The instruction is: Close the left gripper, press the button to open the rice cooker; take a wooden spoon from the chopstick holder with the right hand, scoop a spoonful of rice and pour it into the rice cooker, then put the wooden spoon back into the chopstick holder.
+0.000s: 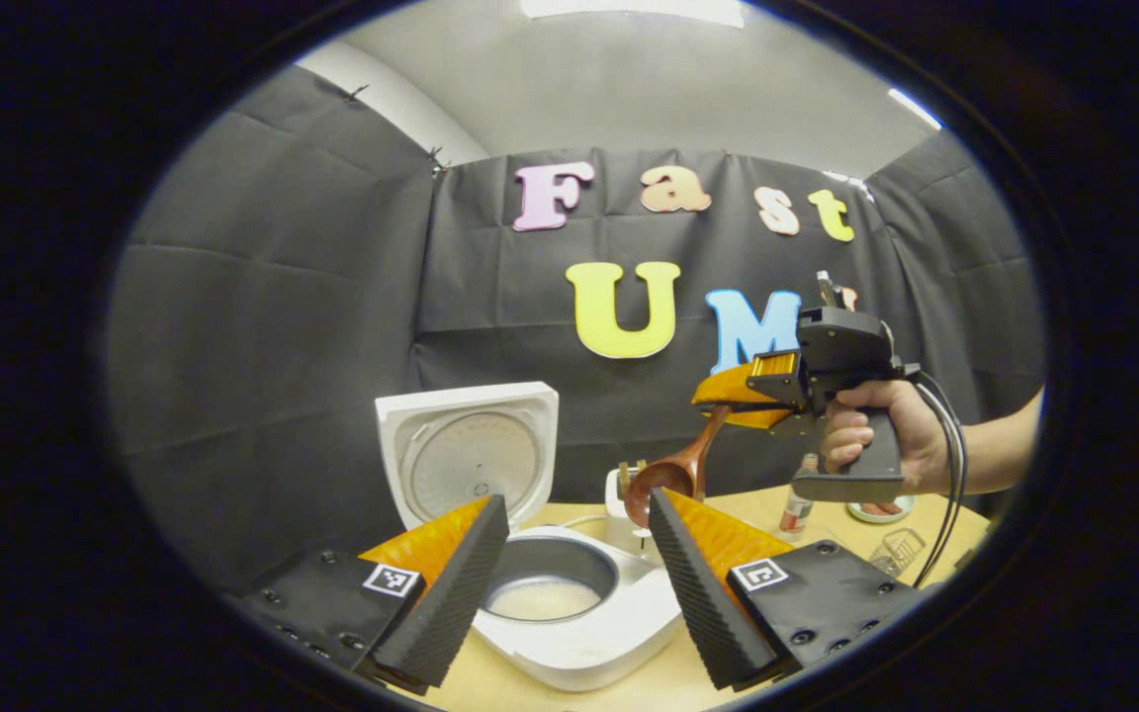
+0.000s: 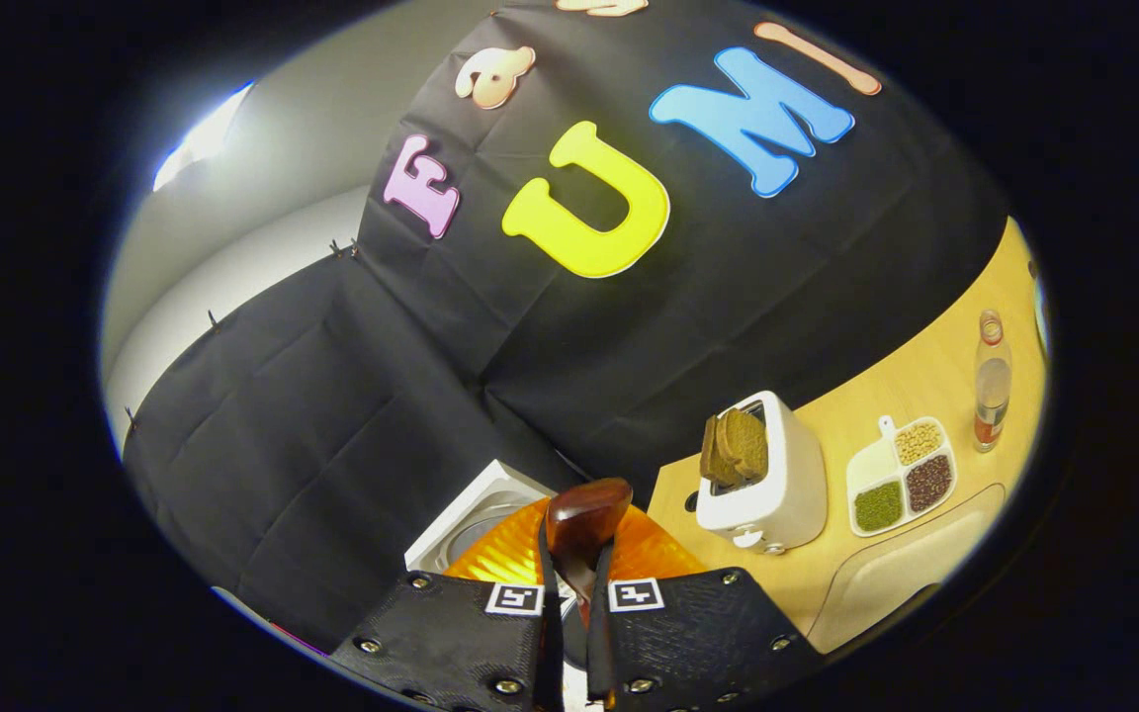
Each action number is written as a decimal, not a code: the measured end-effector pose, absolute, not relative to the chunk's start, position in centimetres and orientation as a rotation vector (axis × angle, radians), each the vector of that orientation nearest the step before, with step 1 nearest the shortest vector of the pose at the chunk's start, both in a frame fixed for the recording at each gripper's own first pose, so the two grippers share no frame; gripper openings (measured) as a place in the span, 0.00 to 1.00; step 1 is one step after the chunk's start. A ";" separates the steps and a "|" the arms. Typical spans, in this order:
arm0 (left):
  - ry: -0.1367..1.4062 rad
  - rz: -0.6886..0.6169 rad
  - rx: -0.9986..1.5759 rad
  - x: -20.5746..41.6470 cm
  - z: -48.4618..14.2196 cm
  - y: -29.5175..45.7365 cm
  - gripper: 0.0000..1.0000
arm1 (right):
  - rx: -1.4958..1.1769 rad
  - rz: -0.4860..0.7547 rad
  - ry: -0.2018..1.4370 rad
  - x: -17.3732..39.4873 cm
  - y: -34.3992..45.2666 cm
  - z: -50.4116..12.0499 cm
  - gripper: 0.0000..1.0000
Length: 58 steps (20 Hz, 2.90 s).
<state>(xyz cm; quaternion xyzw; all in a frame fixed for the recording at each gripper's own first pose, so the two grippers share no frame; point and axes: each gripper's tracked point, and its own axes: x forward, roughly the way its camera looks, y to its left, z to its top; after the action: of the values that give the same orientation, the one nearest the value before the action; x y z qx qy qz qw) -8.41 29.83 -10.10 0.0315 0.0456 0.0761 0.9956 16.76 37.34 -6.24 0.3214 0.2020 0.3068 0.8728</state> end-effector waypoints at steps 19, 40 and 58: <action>0.085 0.028 0.064 -5.4 -8.5 20.1 0.99 | 0.751 0.491 0.371 15.3 19.9 -3.8 0.09; 0.067 -0.057 0.095 -2.9 -6.8 12.1 0.99 | 0.795 0.270 0.322 12.3 2.9 -5.3 0.09; 0.094 -0.049 0.101 -2.9 -7.3 11.0 0.99 | 0.623 0.126 0.370 11.8 -3.8 -12.2 0.10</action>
<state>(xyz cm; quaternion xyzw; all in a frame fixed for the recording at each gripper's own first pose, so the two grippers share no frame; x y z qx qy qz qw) -2.91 10.97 -7.30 0.0505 0.0467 -0.0247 0.9973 11.76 -3.84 -12.18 0.3044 0.1806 0.0615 0.9332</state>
